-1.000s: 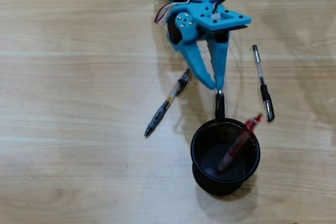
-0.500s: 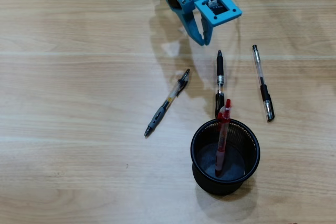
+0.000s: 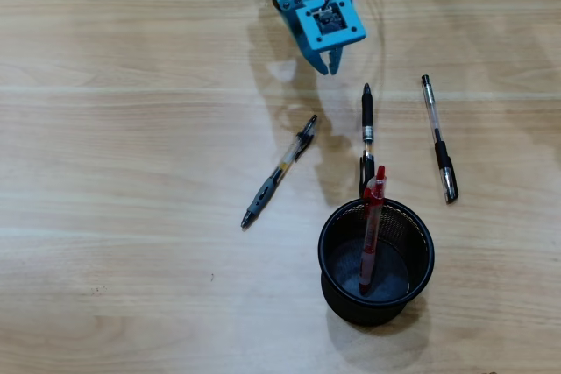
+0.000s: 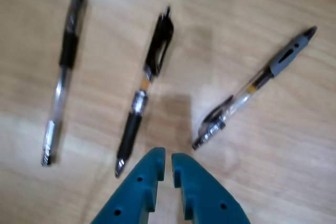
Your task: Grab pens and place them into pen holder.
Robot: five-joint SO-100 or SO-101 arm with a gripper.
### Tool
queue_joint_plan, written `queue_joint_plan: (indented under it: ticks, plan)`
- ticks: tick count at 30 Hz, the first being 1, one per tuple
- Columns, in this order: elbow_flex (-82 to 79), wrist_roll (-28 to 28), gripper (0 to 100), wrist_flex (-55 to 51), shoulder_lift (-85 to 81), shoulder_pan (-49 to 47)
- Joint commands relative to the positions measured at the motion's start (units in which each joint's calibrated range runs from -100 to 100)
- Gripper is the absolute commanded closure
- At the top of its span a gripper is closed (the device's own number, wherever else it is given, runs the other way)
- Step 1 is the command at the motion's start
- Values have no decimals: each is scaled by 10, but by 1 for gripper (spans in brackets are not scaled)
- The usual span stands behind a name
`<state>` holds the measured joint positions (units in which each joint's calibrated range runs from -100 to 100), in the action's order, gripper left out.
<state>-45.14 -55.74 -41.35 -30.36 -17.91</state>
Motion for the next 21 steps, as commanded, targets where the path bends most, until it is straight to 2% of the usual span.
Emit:
queue_joint_plan:
  ticks: [1, 5, 15, 21]
  plan:
    - [-2, -67, 98, 72, -5, -7]
    - [15, -116, 98, 83, 32, -11]
    - [130, -118, 98, 70, 182, 3]
    - [313, -108, 98, -104, 286, 24]
